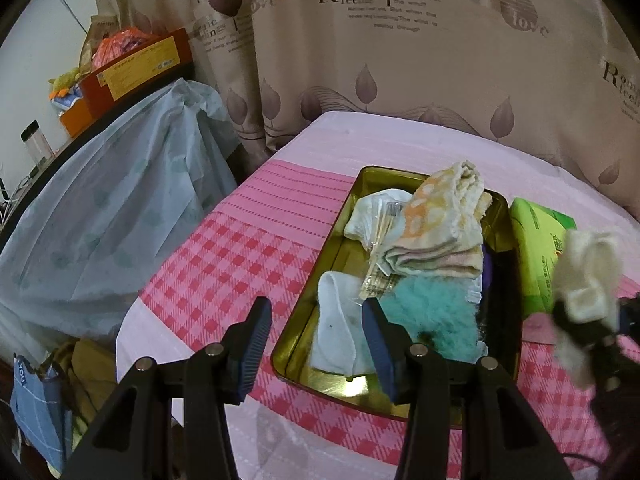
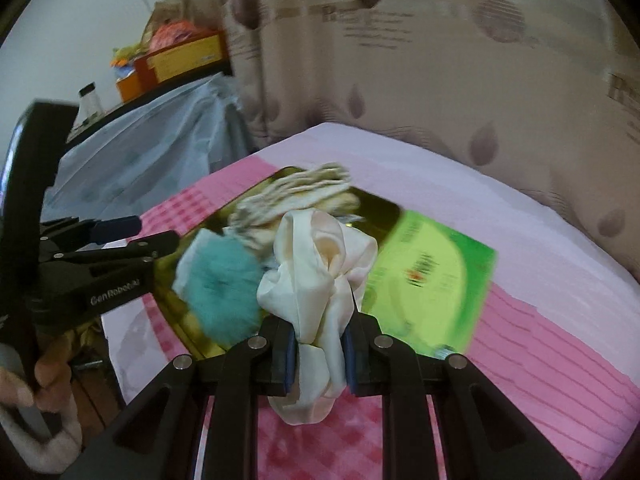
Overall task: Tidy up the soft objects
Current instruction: 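Carry the cream cloth into the gold tin and open the right gripper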
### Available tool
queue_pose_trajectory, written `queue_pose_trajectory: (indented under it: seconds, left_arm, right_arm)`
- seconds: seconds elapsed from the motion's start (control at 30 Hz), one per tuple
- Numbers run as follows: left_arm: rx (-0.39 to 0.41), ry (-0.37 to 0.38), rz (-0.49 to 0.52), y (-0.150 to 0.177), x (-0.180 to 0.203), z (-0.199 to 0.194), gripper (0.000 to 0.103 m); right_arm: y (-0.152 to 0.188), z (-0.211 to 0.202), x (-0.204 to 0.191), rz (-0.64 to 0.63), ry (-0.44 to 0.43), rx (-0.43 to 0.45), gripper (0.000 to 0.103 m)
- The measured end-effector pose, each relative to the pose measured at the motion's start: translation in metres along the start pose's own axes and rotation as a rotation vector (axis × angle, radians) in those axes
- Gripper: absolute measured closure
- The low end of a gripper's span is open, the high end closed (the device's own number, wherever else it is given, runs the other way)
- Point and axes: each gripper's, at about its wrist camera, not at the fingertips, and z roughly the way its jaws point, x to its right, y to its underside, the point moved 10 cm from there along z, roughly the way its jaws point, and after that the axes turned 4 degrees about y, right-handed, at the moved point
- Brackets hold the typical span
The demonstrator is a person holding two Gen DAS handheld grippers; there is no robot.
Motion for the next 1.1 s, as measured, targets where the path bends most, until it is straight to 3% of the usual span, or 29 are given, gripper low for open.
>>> queue_pose_trajectory:
  seconds: [0.3, 0.77, 1.0, 1.1]
  left_arm:
    - [0.042, 0.01, -0.043, -0.006, -0.011, -0.005, 0.055]
    - [0.015, 0.009, -0.095, -0.003, -0.026, 0.007, 0.055]
    - [0.038, 0.004, -0.111, -0.006, -0.03, 0.002, 0.055]
    - [0.035, -0.001, -0.104, -0.005, -0.029, 0.0, 0.055]
  right_arm:
    - [-0.004, 0.034, -0.027, -0.033, -0.018, -0.042, 0.086]
    - [-0.014, 0.07, -0.029, 0.008, 0.0, -0.056, 0.085]
    - [-0.013, 0.073, -0.034, -0.009, 0.009, -0.05, 0.082]
    - [-0.013, 0.067, -0.035, -0.004, 0.006, -0.042, 0.074]
